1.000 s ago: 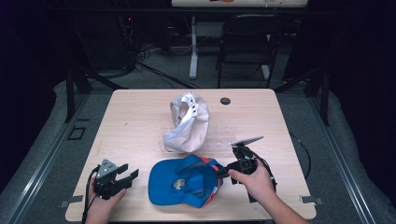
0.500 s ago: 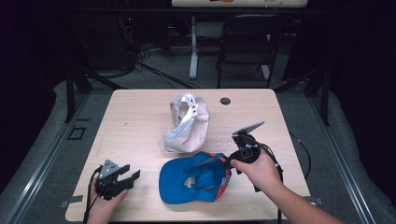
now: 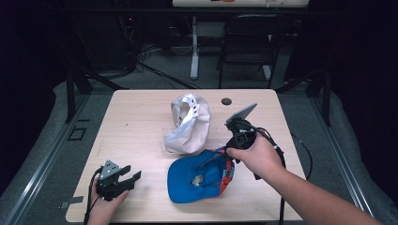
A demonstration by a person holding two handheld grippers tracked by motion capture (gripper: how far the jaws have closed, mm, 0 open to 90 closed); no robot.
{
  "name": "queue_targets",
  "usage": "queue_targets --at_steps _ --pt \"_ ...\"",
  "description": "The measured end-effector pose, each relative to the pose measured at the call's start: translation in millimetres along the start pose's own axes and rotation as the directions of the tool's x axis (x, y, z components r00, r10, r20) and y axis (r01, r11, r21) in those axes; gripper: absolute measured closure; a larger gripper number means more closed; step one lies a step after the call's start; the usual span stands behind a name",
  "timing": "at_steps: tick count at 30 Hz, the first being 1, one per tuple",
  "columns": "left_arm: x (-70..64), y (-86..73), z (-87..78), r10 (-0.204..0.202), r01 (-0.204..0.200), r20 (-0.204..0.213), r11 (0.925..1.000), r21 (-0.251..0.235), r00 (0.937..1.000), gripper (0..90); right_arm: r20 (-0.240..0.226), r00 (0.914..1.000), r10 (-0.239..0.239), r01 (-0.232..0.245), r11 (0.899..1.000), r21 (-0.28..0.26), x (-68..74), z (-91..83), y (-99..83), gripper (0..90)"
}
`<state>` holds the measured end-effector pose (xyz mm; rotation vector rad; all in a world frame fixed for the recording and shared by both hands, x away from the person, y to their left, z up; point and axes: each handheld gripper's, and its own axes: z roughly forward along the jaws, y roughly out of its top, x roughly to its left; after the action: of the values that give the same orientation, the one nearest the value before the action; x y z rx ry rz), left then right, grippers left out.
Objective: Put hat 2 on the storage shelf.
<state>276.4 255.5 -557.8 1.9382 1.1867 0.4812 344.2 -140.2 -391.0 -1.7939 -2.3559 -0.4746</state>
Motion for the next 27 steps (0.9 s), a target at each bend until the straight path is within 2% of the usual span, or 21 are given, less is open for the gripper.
queue_targets --at_steps 1,3,4,7,12,13,17,19,23,27 --pt "-0.1 0.0 0.0 0.001 -0.001 0.0 1.0 0.0 1.0 48.0 0.0 0.9999 0.013 -0.013 1.0 -0.009 2.8 -1.1 0.2 78.1" --pt "-0.2 0.0 0.2 0.002 -0.002 0.001 1.0 0.0 1.0 48.0 -0.004 1.0 0.002 -0.002 1.0 0.014 6.8 -7.5 2.7 78.1" --pt "-0.2 -0.1 0.4 0.002 -0.002 0.002 1.0 -0.002 1.0 48.0 -0.006 0.9999 0.01 -0.01 1.0 0.014 9.3 -10.7 3.5 78.1" --pt "-0.3 -0.1 0.7 0.001 -0.001 0.003 1.0 -0.002 1.0 48.0 -0.022 0.9993 0.03 -0.03 1.0 0.001 15.9 -21.0 6.1 78.0" --pt "-0.1 0.0 0.7 0.002 -0.002 0.001 1.0 0.001 1.0 48.0 -0.039 0.9986 0.035 -0.036 0.999 -0.014 24.3 -40.8 11.0 78.1" --pt "-0.2 -0.1 0.8 0.002 -0.002 0.003 1.0 -0.001 1.0 48.0 -0.041 0.9989 0.023 -0.024 1.0 -0.004 24.8 -45.3 12.4 78.1" --pt "-0.6 -0.2 0.8 0.002 -0.002 0.004 1.0 0.001 1.0 48.0 -0.061 0.9973 0.04 -0.041 0.999 -0.011 27.9 -57.8 15.5 78.1" --pt "-0.3 -0.2 1.0 0.002 -0.002 0.004 1.0 0.002 1.0 48.0 -0.087 0.995 0.05 -0.05 0.999 -0.005 27.5 -64.3 16.5 78.1" --pt "0.1 -0.4 1.2 -0.003 0.003 0.006 1.0 0.002 1.0 47.9 -0.18 0.9799 0.085 -0.088 0.996 -0.01 22.9 -75.4 17.0 78.1" --pt "-0.3 -0.1 1.0 0.001 -0.001 0.004 1.0 0.004 1.0 47.9 -0.277 0.9542 0.114 -0.122 0.992 -0.014 16.4 -82.3 16.3 78.2"
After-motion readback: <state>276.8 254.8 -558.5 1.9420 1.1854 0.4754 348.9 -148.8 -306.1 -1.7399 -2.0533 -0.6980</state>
